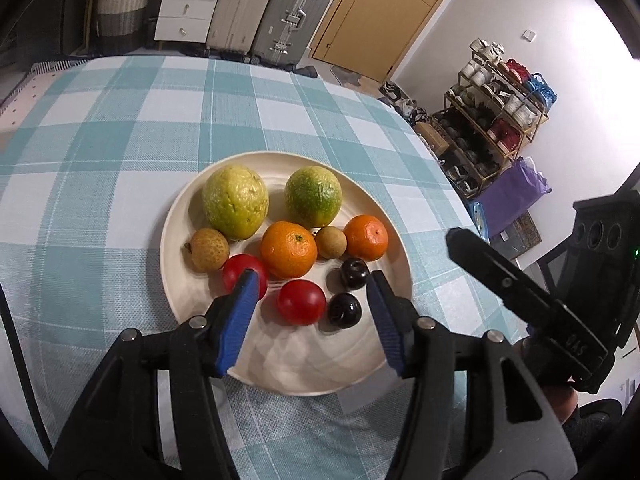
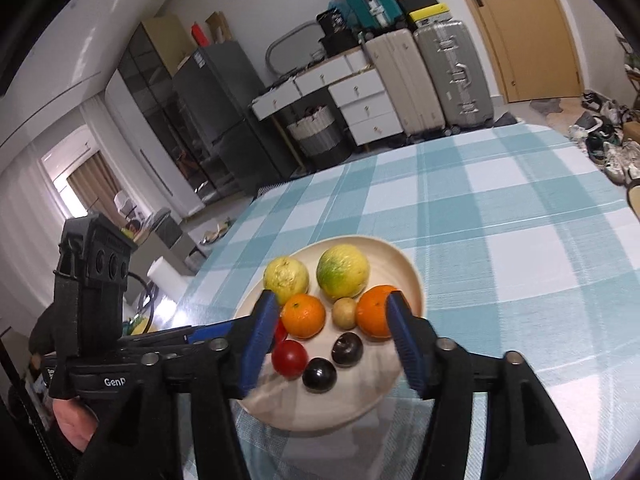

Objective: Organize fruits

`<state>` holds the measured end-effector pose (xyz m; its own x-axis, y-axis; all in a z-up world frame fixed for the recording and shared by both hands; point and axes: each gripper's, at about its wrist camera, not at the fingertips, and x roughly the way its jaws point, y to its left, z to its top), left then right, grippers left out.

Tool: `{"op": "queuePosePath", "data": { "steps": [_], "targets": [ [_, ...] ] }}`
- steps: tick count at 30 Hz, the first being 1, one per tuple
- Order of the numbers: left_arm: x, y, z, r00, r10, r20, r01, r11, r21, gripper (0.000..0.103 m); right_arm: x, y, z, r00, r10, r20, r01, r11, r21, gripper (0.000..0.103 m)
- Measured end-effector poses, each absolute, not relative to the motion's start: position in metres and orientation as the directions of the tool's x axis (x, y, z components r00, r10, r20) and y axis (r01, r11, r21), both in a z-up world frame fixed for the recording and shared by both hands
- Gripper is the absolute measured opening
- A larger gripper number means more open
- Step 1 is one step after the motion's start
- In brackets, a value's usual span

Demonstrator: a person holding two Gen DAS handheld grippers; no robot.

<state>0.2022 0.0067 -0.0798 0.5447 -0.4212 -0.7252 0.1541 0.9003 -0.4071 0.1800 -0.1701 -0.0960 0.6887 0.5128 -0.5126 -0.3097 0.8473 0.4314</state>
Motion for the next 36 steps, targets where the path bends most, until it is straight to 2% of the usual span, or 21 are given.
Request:
{"op": "queuePosePath", "data": {
  "steps": [4, 7, 11, 14, 17, 20, 22, 24, 25, 26, 29, 36],
  "targets": [
    [0.191, 0.007, -0.068, 0.573, -0.398, -0.717, 0.155, 0.911, -0.381, 0.054, 0.168, -0.179, -0.090, 0.713, 0.494, -0.497, -0.293, 0.855, 0.429, 0.065],
    [0.181, 0.006, -0.058, 0.600, -0.375, -0.707, 0.152, 0.921, -0.360, 0.056, 0.159, -0.183, -0.084, 0.730, 0.479, -0.487, -0.287, 0.862, 0.419, 0.072],
    [0.166, 0.008, -0.044, 0.643, -0.333, -0.689, 0.134, 0.935, -0.327, 0.070, 0.147, -0.182, -0.073, 0.744, 0.477, -0.469, -0.304, 0.865, 0.398, 0.072],
    [0.155, 0.009, -0.033, 0.671, -0.307, -0.675, 0.123, 0.944, -0.307, 0.072, 0.137, -0.180, -0.064, 0.765, 0.464, -0.448, -0.312, 0.874, 0.372, 0.073],
    [0.143, 0.010, -0.022, 0.707, -0.265, -0.655, 0.108, 0.957, -0.271, 0.081, 0.128, -0.179, -0.055, 0.787, 0.452, -0.420, -0.318, 0.880, 0.351, 0.078],
    [0.131, 0.011, -0.009, 0.752, -0.224, -0.620, 0.091, 0.967, -0.239, 0.083, 0.116, -0.176, -0.044, 0.823, 0.427, -0.374, -0.318, 0.892, 0.320, 0.089],
    [0.124, 0.011, -0.002, 0.774, -0.217, -0.595, 0.092, 0.968, -0.234, 0.087, 0.107, -0.174, -0.038, 0.849, 0.404, -0.341, -0.314, 0.904, 0.290, 0.090],
    [0.113, 0.011, 0.006, 0.804, -0.201, -0.560, 0.088, 0.971, -0.222, 0.092, 0.097, -0.170, -0.032, 0.871, 0.386, -0.304, -0.314, 0.913, 0.260, 0.096],
    [0.108, 0.010, 0.010, 0.819, -0.187, -0.542, 0.083, 0.974, -0.209, 0.100, 0.094, -0.169, -0.029, 0.877, 0.383, -0.290, -0.316, 0.915, 0.252, 0.097],
    [0.102, 0.009, 0.014, 0.839, -0.167, -0.519, 0.075, 0.978, -0.194, 0.102, 0.089, -0.168, -0.027, 0.885, 0.379, -0.269, -0.319, 0.917, 0.241, 0.098],
    [0.090, 0.004, 0.023, 0.867, -0.146, -0.476, 0.080, 0.984, -0.157, 0.102, 0.075, -0.164, -0.021, 0.902, 0.373, -0.217, -0.332, 0.921, 0.201, 0.101],
    [0.067, 0.001, 0.034, 0.903, -0.129, -0.411, 0.085, 0.989, -0.124, 0.102, 0.057, -0.159, -0.014, 0.919, 0.358, -0.167, -0.339, 0.931, 0.132, 0.103]
  ]
}}
